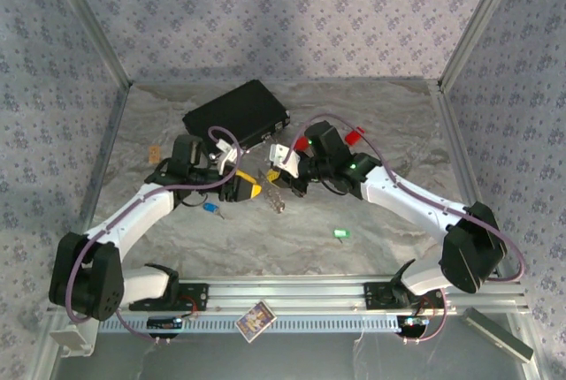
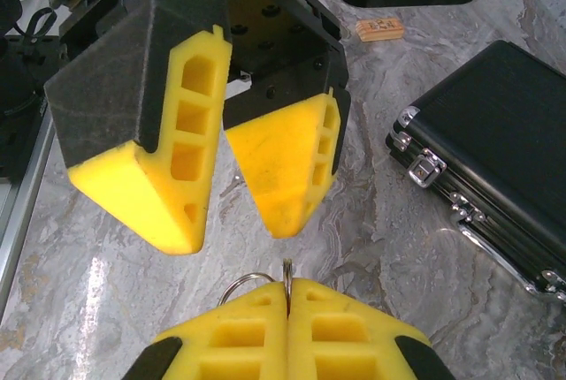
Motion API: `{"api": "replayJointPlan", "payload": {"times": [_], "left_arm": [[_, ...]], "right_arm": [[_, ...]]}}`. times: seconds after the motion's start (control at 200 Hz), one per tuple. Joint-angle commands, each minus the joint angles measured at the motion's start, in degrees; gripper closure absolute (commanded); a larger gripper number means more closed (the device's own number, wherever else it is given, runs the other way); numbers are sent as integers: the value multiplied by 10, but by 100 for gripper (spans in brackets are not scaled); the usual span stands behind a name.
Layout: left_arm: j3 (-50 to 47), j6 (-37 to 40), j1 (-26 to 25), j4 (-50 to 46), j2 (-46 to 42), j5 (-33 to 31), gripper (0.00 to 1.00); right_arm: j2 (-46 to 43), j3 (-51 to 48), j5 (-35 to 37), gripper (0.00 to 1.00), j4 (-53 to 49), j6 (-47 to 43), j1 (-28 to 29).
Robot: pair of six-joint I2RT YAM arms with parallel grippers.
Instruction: Put the keys on the keyring
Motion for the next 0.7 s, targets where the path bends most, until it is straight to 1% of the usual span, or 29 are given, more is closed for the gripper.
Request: {"api": "replayJointPlan", "payload": {"times": [0.0, 0.235, 0.695], "left_arm": [[16, -34, -7, 38, -2, 44, 43], [14, -38, -20, 47, 3, 44, 46], [20, -33, -25, 54, -8, 41, 54]], "right_arm": [[-11, -2, -6, 100, 14, -6, 4], [-2, 6, 5, 100, 33, 15, 6], [12, 15, 9, 100, 43, 27, 11]]}}
